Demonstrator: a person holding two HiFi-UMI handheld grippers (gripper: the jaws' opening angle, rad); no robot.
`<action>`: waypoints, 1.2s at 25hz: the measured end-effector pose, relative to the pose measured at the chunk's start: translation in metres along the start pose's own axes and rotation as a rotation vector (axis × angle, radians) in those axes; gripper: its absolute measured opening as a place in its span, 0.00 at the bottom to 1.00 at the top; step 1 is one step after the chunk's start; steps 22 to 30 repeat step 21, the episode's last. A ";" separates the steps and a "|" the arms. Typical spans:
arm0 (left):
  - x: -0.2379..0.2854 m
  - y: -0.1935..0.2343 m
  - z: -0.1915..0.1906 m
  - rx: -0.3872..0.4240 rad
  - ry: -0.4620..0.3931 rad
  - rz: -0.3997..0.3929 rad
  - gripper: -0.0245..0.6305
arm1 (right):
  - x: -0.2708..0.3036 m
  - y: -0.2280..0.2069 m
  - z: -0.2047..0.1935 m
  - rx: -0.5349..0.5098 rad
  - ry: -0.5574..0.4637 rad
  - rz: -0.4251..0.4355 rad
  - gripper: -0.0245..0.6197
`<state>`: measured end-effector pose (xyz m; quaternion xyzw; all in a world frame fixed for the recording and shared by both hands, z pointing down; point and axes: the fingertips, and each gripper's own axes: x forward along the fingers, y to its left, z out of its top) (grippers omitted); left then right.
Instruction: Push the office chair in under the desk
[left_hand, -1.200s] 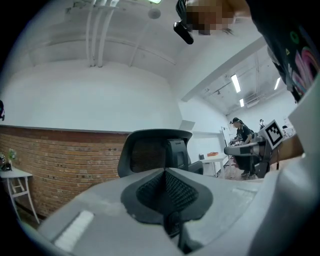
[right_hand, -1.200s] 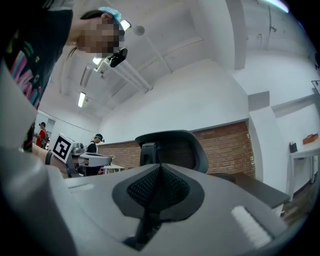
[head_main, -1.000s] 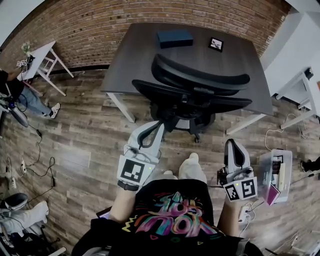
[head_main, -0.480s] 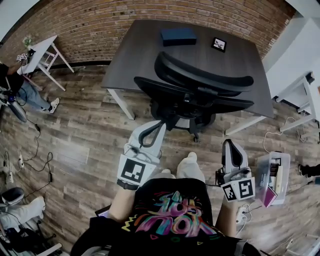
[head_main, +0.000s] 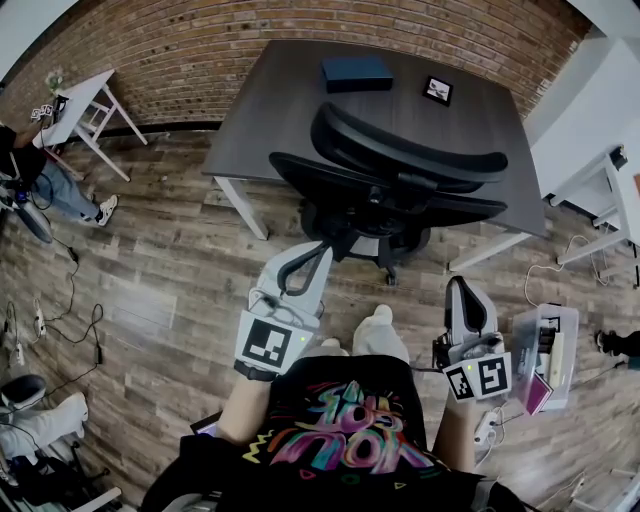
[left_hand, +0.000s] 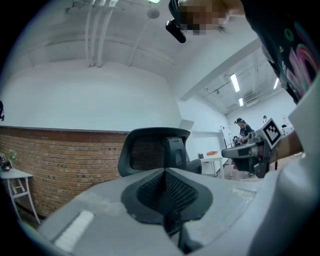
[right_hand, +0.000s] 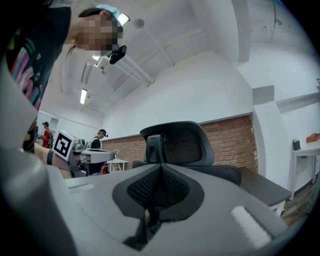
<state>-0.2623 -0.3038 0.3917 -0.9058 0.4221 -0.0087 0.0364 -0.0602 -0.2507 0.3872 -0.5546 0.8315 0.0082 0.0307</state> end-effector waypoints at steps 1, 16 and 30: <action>0.000 0.000 0.000 -0.001 0.000 0.000 0.04 | 0.001 0.001 0.000 -0.001 0.002 0.006 0.04; 0.001 0.008 -0.001 0.012 -0.002 0.040 0.04 | 0.015 0.007 0.007 -0.008 -0.017 0.050 0.04; -0.001 0.006 -0.005 0.013 0.006 0.043 0.04 | 0.014 0.005 0.007 -0.013 -0.016 0.048 0.04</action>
